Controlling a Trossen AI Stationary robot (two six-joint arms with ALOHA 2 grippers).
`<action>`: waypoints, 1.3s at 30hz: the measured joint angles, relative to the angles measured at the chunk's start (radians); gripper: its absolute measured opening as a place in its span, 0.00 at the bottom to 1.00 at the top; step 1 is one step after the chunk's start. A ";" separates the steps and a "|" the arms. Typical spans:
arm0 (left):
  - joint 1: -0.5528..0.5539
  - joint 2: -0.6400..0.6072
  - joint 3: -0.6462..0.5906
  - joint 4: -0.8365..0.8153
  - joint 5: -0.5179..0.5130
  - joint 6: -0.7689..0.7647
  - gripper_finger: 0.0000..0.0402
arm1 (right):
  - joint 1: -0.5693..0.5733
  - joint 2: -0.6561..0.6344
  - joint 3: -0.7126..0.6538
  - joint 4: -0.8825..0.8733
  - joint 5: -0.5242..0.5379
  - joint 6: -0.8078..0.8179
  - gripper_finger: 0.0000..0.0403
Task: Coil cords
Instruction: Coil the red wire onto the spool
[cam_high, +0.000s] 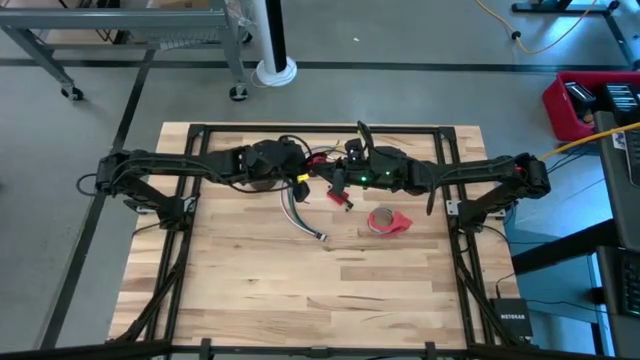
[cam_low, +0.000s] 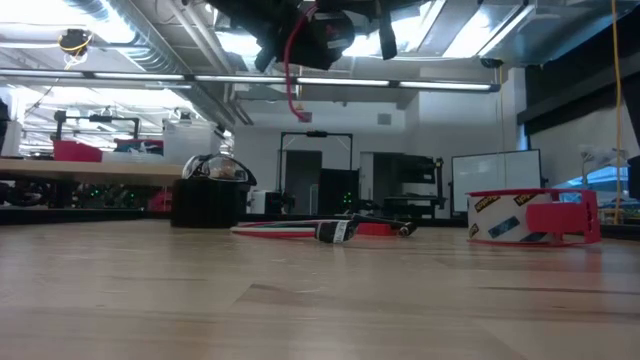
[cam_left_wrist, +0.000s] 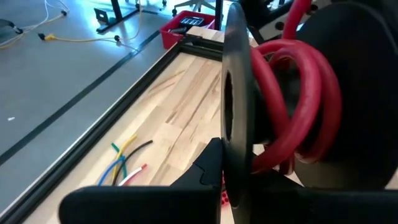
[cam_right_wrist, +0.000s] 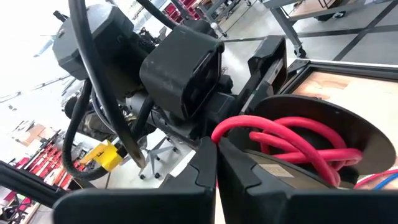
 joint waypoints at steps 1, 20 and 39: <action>0.000 0.000 0.000 0.000 0.000 0.000 0.00 | 0.000 0.000 0.000 -0.002 0.000 -0.001 0.01; 0.000 -0.001 0.000 0.011 0.018 -0.004 0.00 | -0.001 0.009 -0.001 -0.022 -0.150 -0.030 0.23; 0.002 -0.002 0.001 0.022 0.018 -0.001 0.00 | -0.001 0.027 -0.001 -0.106 -0.149 0.023 0.33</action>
